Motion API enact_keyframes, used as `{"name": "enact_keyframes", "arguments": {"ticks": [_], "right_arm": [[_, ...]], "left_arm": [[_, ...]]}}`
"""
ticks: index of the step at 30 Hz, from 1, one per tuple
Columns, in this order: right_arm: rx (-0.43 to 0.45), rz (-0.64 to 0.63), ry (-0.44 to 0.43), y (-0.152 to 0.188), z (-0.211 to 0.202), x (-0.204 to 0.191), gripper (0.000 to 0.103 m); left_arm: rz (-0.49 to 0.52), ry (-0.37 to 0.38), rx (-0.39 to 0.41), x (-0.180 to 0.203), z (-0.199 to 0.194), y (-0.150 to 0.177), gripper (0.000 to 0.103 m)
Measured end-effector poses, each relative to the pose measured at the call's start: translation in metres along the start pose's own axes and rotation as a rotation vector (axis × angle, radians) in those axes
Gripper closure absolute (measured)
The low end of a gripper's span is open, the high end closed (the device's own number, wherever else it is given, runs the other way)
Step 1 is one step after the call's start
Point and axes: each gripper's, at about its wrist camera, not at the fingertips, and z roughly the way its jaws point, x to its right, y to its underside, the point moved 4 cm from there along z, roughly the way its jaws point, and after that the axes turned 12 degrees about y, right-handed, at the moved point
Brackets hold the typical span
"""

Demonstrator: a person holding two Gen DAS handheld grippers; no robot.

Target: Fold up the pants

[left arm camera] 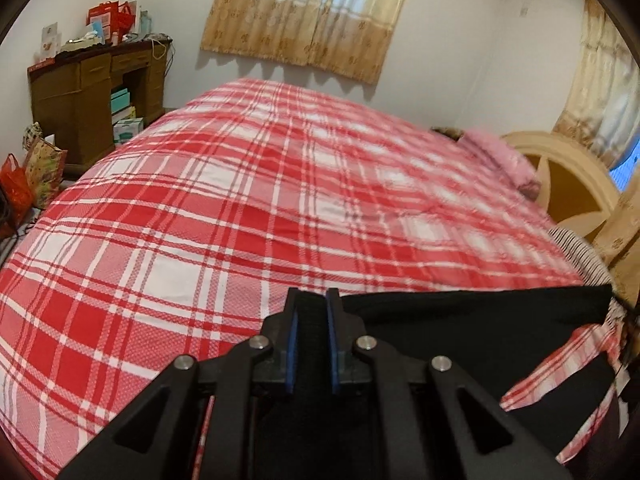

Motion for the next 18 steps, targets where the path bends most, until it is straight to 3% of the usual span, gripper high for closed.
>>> {"name": "enact_keyframes", "arguments": {"ticks": [9, 18], "right_arm": [[0.068, 0.108, -0.008, 0.035, -0.046, 0.038, 0.096], [0.031, 0.144, -0.053, 0.087, -0.066, 0.05, 0.096]], "left_arm": [[-0.015, 0.121, 0.109, 0.0, -0.045, 0.014, 0.091], [0.003, 0.173, 0.109, -0.005, -0.071, 0.049, 0.091]]}}
